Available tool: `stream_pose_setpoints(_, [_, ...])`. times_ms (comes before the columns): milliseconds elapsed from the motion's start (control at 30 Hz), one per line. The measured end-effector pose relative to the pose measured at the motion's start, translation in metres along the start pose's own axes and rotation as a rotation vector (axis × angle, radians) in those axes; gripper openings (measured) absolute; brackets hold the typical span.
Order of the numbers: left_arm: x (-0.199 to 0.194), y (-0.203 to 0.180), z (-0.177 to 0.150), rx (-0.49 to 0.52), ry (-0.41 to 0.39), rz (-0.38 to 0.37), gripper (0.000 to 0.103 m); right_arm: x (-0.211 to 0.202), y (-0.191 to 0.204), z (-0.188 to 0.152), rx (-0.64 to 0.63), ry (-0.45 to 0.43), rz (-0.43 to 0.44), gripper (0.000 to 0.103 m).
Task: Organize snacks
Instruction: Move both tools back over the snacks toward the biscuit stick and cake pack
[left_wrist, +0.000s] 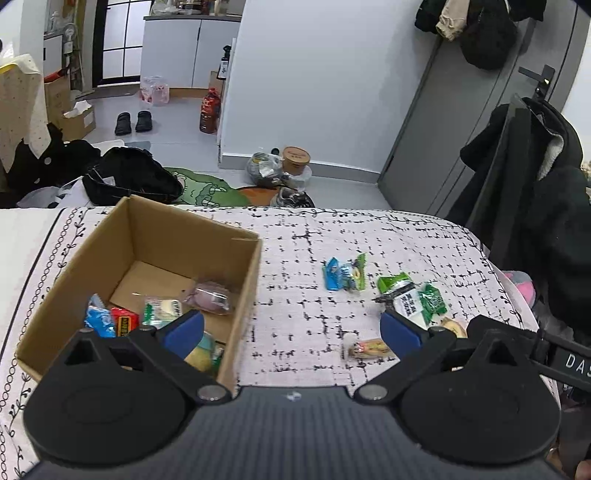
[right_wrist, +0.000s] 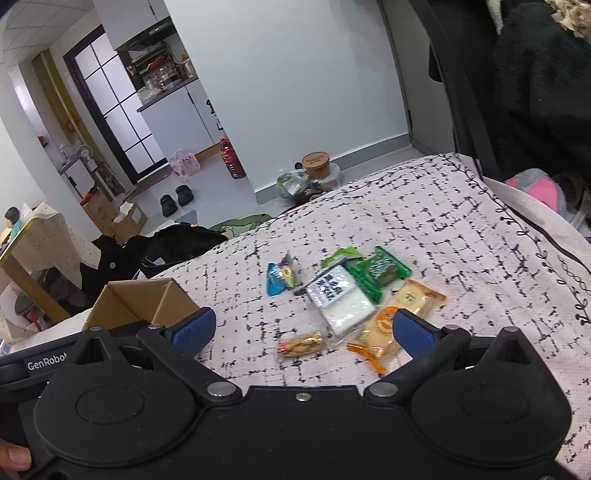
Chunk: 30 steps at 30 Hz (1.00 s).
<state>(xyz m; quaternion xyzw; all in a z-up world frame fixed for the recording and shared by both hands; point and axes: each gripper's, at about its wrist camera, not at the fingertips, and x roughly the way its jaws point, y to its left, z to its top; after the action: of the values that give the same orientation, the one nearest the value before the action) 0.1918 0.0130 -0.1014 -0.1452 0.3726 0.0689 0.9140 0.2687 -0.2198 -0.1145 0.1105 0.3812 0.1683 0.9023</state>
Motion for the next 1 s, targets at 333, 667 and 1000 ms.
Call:
stream_pose_setpoints(333, [0.012,-0.025,0.002,0.035,0.018,-0.025,0.101,-0.004,-0.031,0.003,0.033,0.000,-0.032,0.103])
stream_pose_setpoints(667, [0.033,-0.048,-0.001,0.073,0.048,-0.037,0.100,0.004,-0.058,0.002,0.061,0.019,-0.050,0.102])
stream_pose_setpoints(1000, [0.069,-0.064,-0.009,0.069,0.082,-0.051,0.098,0.029,-0.076,0.001,0.113,0.076,-0.072,0.088])
